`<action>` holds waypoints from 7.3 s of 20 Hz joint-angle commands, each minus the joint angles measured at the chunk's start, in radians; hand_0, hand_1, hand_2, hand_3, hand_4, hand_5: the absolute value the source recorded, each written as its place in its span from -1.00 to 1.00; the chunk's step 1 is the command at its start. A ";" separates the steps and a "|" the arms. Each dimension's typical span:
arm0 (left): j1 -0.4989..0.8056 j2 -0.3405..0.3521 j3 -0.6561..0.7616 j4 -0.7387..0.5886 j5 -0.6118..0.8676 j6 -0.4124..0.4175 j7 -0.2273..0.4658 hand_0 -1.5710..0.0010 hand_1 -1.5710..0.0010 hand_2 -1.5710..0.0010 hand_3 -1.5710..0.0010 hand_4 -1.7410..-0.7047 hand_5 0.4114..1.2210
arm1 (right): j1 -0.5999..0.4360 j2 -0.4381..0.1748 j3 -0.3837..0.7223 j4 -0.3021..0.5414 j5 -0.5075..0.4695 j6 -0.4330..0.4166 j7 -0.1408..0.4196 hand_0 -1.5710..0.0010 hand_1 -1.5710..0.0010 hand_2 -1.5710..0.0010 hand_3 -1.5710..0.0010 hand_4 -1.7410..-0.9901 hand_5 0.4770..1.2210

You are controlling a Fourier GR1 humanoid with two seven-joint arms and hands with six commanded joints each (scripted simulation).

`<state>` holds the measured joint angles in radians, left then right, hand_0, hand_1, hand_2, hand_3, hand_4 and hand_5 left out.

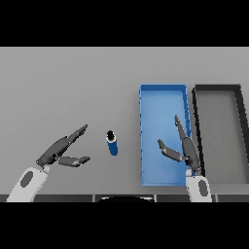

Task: Pick up the blue pipe and place it into the blue bin.

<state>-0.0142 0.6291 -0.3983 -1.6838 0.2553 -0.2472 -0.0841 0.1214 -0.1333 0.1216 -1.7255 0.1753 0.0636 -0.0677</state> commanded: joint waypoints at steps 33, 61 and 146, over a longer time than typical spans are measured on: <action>-0.191 -0.462 -0.184 0.354 -0.177 0.076 -0.103 -0.56 -0.63 -0.65 -0.56 -0.78 0.70 | 0.028 0.019 -0.004 -0.027 -0.009 -0.012 0.018 1.00 1.00 1.00 1.00 0.45 -0.66; -0.249 -0.487 -0.218 0.095 -0.158 0.120 0.069 -1.00 -1.00 -1.00 -0.91 -1.00 1.00 | 0.003 -0.051 -0.046 -0.126 -0.253 0.159 -0.030 1.00 1.00 1.00 1.00 0.41 -0.70; -0.206 -0.456 -0.150 0.088 -0.332 -0.059 0.160 1.00 1.00 1.00 1.00 0.60 -0.81 | -1.116 -0.306 -0.114 0.287 -0.879 0.099 0.560 -1.00 -1.00 -1.00 -1.00 -0.99 0.75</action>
<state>-0.2206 0.1730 -0.5479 -1.5957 -0.0767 -0.3057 0.0778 -0.9927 -0.4403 0.0069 -1.4362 -0.6996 0.1637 0.4971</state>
